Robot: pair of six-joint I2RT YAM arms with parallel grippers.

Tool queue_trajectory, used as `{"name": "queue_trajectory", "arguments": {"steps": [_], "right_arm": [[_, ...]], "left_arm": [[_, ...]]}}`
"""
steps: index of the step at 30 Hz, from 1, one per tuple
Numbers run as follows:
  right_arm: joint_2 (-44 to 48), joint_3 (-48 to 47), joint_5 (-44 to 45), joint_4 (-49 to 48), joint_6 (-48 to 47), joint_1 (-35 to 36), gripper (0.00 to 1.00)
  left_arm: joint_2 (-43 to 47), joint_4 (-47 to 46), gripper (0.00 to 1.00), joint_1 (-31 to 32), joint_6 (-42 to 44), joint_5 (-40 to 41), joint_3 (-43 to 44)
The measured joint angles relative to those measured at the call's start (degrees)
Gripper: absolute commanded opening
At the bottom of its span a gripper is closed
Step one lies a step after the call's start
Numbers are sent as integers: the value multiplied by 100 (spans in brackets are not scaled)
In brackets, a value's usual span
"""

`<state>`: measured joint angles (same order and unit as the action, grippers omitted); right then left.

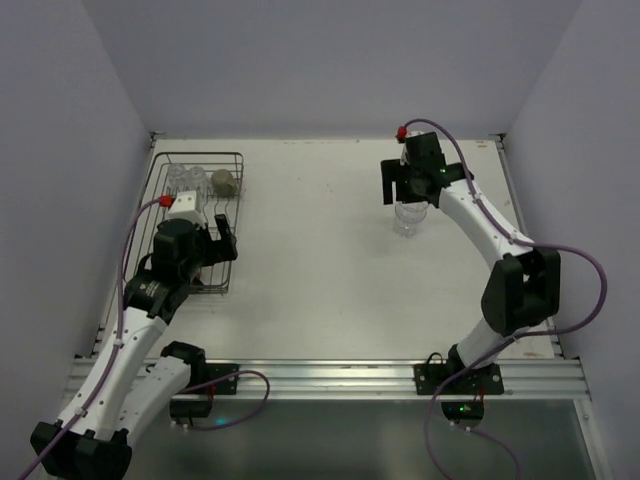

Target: Unload the cups from the dish rack

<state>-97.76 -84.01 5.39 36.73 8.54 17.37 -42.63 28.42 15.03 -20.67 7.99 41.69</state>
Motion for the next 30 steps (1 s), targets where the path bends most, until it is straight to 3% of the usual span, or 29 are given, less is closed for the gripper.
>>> {"name": "queue_trajectory", "arguments": {"steps": [3,7,12,19,30], "right_arm": [[835,461,-111,-304,107,103,88],[2256,1386,-415,-933,372,404,89],[3593,2509,-1078,-1829,682,702,89],[3901,3307,-1707,-2227,881,868,90],[3943,3390,-2306,-2522,968,1038,91]], "left_arm": [[0,133,100,-2,-81,507,127],[-98,201,100,-85,-175,1200,374],[-765,216,100,-789,-254,1366,691],[-2122,175,100,-1351,-396,1287,1051],[-2898,118,100,-1759,-382,1279,1202]]}}
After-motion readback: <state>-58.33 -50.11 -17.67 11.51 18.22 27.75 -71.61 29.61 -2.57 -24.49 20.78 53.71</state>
